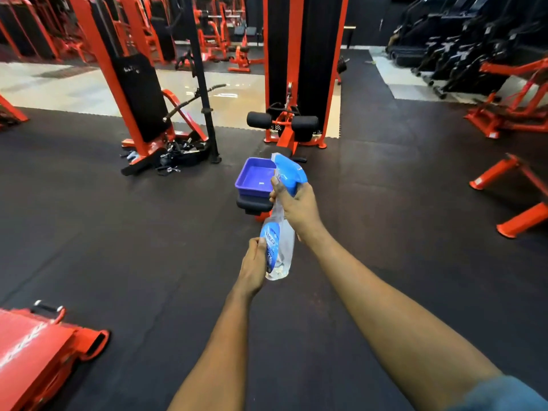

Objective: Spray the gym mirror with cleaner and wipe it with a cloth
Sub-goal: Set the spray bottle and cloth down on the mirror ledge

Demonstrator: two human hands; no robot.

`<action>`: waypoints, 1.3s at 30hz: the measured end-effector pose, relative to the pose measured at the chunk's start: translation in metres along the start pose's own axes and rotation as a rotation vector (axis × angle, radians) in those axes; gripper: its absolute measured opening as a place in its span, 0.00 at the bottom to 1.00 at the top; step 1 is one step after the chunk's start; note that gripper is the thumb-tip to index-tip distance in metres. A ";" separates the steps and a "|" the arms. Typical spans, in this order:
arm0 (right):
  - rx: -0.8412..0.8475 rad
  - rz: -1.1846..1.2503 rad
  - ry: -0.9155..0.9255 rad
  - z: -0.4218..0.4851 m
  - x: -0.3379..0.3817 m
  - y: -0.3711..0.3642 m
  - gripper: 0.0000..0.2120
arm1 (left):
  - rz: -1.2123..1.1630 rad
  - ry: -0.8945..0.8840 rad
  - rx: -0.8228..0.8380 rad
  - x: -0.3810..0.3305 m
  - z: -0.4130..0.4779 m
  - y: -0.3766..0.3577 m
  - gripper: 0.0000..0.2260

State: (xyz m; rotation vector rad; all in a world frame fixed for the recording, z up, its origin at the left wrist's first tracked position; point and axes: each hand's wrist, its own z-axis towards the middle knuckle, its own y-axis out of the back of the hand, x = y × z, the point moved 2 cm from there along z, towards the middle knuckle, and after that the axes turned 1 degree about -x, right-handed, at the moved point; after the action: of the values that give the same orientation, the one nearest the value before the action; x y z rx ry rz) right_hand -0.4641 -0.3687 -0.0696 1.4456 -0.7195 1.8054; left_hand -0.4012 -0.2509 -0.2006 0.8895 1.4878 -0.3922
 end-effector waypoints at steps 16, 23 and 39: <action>-0.001 0.062 -0.041 0.448 -0.120 -0.035 0.08 | -0.045 0.057 0.007 -0.063 0.456 -0.006 0.17; 0.005 0.066 -0.075 0.599 -0.179 -0.061 0.07 | -0.054 0.085 -0.005 -0.062 0.617 -0.002 0.10; -0.193 -0.164 -0.249 0.819 -0.381 -0.101 0.12 | -0.079 0.308 0.266 0.012 0.912 -0.024 0.17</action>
State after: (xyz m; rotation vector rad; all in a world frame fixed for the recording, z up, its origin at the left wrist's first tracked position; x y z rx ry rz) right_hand 0.1439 -1.0170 -0.2608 1.5654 -0.8483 1.4071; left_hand 0.2081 -0.9128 -0.3516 1.1426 1.7844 -0.5385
